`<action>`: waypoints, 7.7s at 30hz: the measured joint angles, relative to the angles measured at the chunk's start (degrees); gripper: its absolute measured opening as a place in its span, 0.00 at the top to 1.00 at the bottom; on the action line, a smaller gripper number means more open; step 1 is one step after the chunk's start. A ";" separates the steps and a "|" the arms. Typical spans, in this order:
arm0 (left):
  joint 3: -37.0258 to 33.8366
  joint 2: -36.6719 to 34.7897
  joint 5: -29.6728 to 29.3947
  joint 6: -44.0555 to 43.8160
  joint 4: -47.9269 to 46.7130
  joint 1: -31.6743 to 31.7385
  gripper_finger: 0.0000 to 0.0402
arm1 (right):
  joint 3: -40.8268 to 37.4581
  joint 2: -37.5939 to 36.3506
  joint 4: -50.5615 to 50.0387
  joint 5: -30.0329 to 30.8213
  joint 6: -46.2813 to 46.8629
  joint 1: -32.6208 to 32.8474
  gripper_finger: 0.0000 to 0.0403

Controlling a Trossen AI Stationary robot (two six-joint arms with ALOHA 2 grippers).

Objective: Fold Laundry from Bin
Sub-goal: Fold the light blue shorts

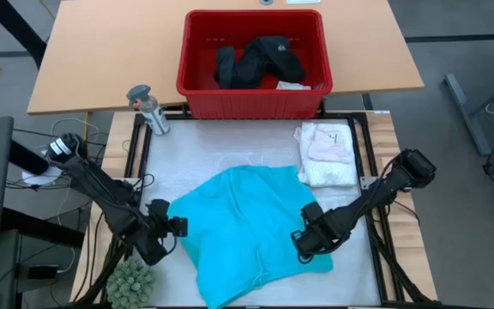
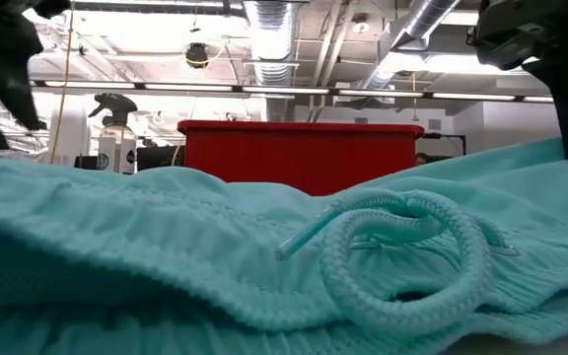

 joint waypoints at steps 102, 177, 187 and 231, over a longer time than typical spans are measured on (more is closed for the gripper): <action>-6.60 -3.86 6.66 -4.15 7.14 -1.83 1.00 | 3.57 -0.11 -10.81 -5.41 6.96 3.21 0.92; 9.66 27.36 0.17 28.70 75.77 1.78 1.00 | 15.77 20.85 33.63 -24.21 -89.73 -33.86 0.93; 9.75 27.36 -0.73 27.29 72.07 1.78 1.00 | 12.76 20.56 27.13 -14.13 -93.02 -36.36 0.91; 9.73 27.38 -9.52 25.49 55.35 6.76 1.00 | 14.40 17.23 30.84 -16.69 -104.61 -44.89 0.95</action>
